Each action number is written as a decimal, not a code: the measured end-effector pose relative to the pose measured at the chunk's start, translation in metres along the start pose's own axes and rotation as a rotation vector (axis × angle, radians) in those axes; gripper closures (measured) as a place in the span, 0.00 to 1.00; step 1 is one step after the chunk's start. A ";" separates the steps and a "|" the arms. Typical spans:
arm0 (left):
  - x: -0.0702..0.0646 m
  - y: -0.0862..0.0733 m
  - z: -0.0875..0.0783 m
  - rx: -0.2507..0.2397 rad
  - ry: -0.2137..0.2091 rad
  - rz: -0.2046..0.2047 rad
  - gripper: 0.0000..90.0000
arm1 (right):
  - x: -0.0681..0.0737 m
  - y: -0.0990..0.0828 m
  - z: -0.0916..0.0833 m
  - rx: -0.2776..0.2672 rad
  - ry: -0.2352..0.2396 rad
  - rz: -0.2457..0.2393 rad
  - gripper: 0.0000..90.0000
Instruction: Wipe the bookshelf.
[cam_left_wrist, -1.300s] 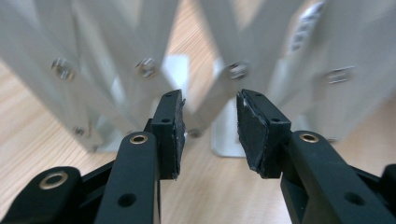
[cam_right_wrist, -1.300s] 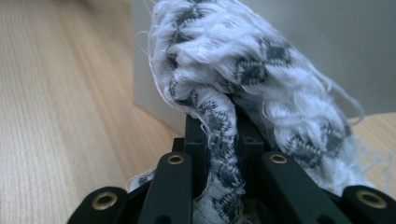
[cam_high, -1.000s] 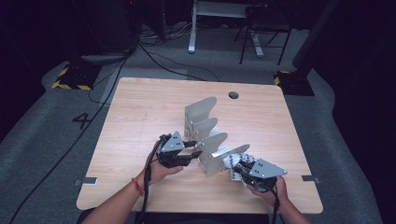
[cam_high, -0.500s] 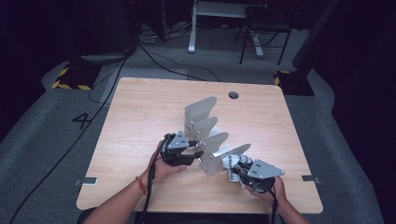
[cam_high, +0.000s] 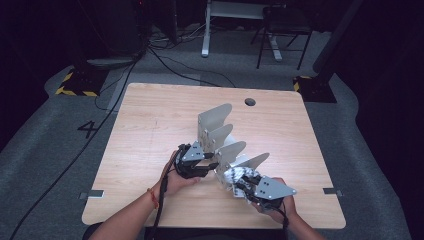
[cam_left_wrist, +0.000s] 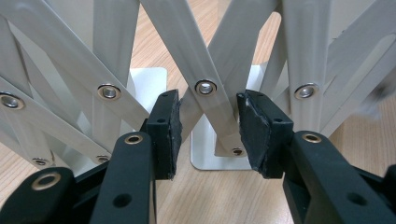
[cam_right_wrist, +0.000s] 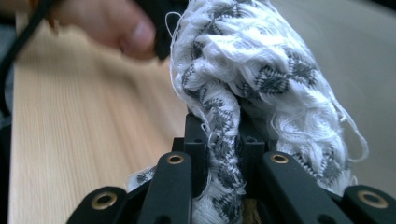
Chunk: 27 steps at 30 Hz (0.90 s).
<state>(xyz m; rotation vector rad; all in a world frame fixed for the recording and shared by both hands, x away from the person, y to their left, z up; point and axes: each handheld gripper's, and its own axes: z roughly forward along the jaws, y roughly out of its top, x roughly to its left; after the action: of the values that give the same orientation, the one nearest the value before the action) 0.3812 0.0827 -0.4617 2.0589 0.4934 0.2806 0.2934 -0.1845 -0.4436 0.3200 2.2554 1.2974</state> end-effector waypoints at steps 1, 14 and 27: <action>0.000 0.000 0.000 -0.001 0.001 0.003 0.66 | 0.002 -0.004 0.004 0.028 0.001 -0.014 0.88; 0.000 0.002 0.003 -0.004 0.006 0.019 0.67 | -0.033 -0.057 -0.008 0.158 -0.107 0.152 0.88; 0.003 0.003 0.004 -0.025 -0.020 0.002 0.76 | -0.053 -0.019 -0.048 -0.070 -0.262 0.177 0.88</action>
<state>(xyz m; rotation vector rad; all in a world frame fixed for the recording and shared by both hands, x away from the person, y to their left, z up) 0.3860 0.0793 -0.4611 2.0365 0.4739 0.2655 0.3125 -0.2527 -0.4233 0.6379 1.9937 1.3328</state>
